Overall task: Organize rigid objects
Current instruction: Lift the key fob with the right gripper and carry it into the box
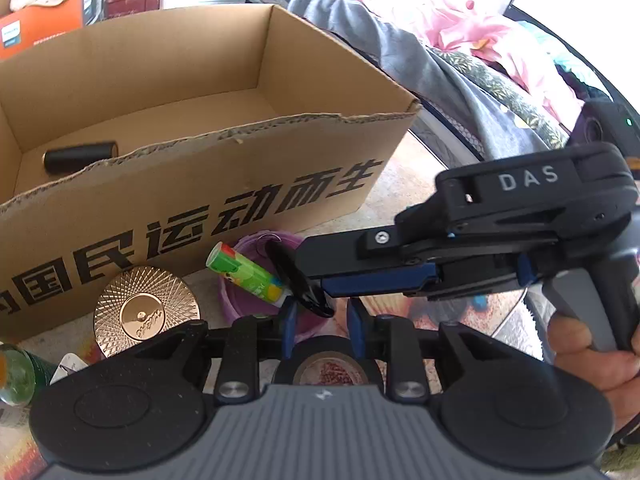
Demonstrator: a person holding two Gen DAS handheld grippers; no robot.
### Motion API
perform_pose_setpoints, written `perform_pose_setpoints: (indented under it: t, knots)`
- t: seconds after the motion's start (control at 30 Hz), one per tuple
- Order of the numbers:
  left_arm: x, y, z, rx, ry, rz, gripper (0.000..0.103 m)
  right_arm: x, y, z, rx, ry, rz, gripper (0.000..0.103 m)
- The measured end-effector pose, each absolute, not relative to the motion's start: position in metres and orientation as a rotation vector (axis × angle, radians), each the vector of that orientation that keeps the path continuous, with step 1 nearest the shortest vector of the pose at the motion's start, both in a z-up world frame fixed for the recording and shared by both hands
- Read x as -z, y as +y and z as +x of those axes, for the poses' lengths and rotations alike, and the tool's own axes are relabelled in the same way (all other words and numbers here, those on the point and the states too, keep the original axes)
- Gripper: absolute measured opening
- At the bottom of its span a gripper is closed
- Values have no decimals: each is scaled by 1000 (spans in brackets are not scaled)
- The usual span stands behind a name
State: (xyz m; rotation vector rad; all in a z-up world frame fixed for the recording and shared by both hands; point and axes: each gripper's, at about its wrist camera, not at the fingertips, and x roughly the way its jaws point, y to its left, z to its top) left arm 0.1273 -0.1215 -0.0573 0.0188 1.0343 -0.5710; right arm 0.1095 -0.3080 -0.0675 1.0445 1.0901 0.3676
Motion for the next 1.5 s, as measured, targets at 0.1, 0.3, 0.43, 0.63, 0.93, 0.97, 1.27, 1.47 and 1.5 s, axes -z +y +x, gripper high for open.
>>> perform_pose_setpoints:
  t: [0.1, 0.3, 0.43, 0.63, 0.93, 0.97, 1.27, 1.47, 1.5]
  knots:
    - [58, -119, 129, 560, 1041, -6, 22, 68, -311, 110, -336, 1088, 1029, 29]
    - [56, -126, 120, 549, 996, 64, 22, 68, -309, 117, -304, 1111, 972, 30]
    - [53, -137, 112, 547, 940, 144, 21, 60, -301, 128, -299, 1160, 873, 31]
    - [54, -145, 106, 554, 896, 194, 21, 53, -292, 142, -297, 1212, 767, 32]
    - [57, -145, 107, 558, 899, 181, 23, 62, -300, 139, -277, 1189, 809, 19]
    - [57, -145, 107, 560, 897, 177, 23, 61, -301, 137, -272, 1183, 814, 18]
    - [39, -137, 92, 574, 848, 175, 22, 42, -305, 114, -258, 1099, 848, 13]
    - [15, -125, 78, 577, 789, 153, 22, 13, -299, 101, -280, 1032, 845, 13]
    - [9, -121, 74, 575, 772, 151, 23, 5, -296, 99, -291, 1016, 838, 13]
